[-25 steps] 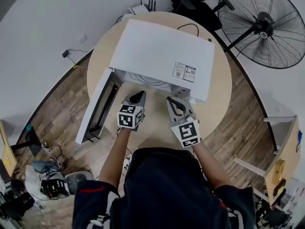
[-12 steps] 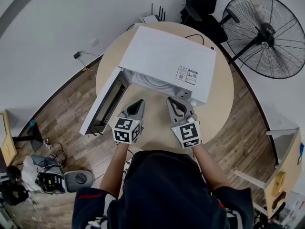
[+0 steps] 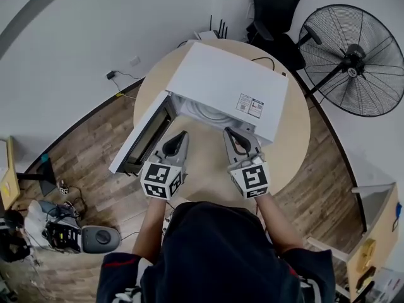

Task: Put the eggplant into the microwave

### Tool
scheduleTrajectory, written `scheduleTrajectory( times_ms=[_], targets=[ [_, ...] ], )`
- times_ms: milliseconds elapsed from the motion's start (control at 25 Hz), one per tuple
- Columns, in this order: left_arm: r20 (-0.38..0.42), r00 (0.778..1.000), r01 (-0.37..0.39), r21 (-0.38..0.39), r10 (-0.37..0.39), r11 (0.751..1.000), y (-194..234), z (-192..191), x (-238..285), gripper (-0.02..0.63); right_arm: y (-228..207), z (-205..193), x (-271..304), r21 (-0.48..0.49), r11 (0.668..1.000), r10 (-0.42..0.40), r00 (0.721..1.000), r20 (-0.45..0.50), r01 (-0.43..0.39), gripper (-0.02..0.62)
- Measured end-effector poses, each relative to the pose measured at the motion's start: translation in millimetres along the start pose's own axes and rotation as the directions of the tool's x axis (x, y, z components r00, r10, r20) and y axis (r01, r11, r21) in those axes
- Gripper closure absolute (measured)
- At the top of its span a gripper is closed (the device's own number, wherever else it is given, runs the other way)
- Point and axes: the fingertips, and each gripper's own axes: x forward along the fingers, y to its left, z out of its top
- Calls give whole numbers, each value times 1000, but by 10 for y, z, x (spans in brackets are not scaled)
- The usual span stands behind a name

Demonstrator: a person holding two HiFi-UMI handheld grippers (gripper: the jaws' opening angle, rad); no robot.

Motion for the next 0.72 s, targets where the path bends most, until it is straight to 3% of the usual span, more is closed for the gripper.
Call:
scheduleTrajectory(
  times_ms=[360,720],
  targets=[
    [103,992,-87,90,77,992,-16,403,-303,589,0,185,-110,-23,1000,16,999,41,-15,584],
    [120,990,-89,97,77,991,-66,475,-304,589,-69,195,-150,-14,1000,-13,998,57,14,584]
  ],
)
